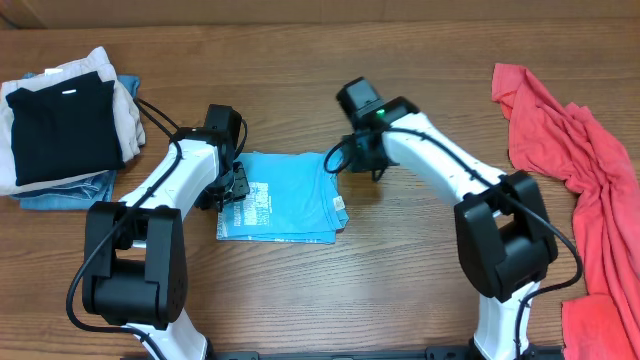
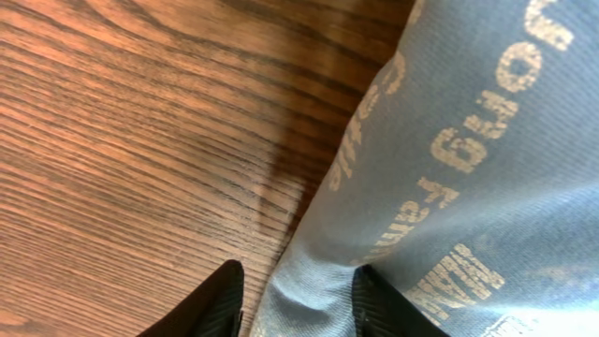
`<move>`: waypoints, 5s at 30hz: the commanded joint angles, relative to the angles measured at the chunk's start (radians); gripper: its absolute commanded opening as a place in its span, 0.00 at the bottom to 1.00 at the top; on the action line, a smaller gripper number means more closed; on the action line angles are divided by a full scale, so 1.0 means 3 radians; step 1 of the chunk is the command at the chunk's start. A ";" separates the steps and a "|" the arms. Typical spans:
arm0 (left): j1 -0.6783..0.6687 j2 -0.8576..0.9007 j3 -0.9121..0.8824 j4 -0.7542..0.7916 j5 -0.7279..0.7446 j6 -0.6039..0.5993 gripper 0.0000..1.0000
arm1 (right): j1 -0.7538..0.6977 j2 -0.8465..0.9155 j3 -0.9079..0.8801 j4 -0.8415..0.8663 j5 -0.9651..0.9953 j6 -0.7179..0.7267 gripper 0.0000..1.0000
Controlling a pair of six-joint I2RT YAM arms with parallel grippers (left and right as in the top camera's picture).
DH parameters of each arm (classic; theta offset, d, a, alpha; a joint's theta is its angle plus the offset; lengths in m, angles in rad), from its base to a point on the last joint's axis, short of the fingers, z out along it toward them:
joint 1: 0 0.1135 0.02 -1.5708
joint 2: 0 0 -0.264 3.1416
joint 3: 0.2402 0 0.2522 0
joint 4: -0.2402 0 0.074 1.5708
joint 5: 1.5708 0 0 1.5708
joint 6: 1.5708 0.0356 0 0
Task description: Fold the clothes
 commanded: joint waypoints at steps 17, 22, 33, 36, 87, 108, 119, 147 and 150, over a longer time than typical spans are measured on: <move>-0.0005 -0.1010 0.0153 -0.0188 0.0109 0.0209 0.44 | 0.0020 -0.0523 0.0042 -0.0711 -0.0792 -0.0128 0.25; -0.0004 -0.1124 0.0151 0.0607 0.0243 0.0641 0.54 | 0.0093 -0.0565 0.0041 -0.0970 -0.1258 -0.0141 0.26; 0.0004 -0.0187 0.0151 0.1250 0.0848 0.0992 0.54 | 0.0465 -0.0514 0.0038 -0.0791 -0.1586 -0.0112 0.28; 0.0004 0.0003 0.0151 0.1179 0.0842 0.1003 0.53 | 0.0498 -0.0430 0.0037 -0.0783 -0.1588 -0.0097 0.29; 0.0135 -0.0591 0.0135 0.0159 0.1054 0.1024 0.74 | 0.0025 -0.0120 -0.0650 0.0038 -0.0758 -0.0315 0.40; 0.0132 0.0579 0.0135 0.0440 0.2163 0.1792 0.63 | 0.0025 -0.0120 -0.0659 -0.0014 -0.0758 -0.0314 0.40; 0.0132 0.0636 0.0149 0.0267 0.2164 0.1907 0.09 | 0.0025 -0.0120 -0.0659 -0.0051 -0.0757 -0.0315 0.40; 0.0577 -0.0581 0.2063 -0.0544 -0.0726 0.1624 0.04 | -0.0526 -0.1139 -0.0501 -0.0465 -0.0383 -0.0315 0.28; 0.0596 -0.0587 0.2200 -0.0535 -0.0921 0.1624 0.04 | -0.0539 -0.1139 -0.0501 -0.0514 -0.0381 -0.0315 0.28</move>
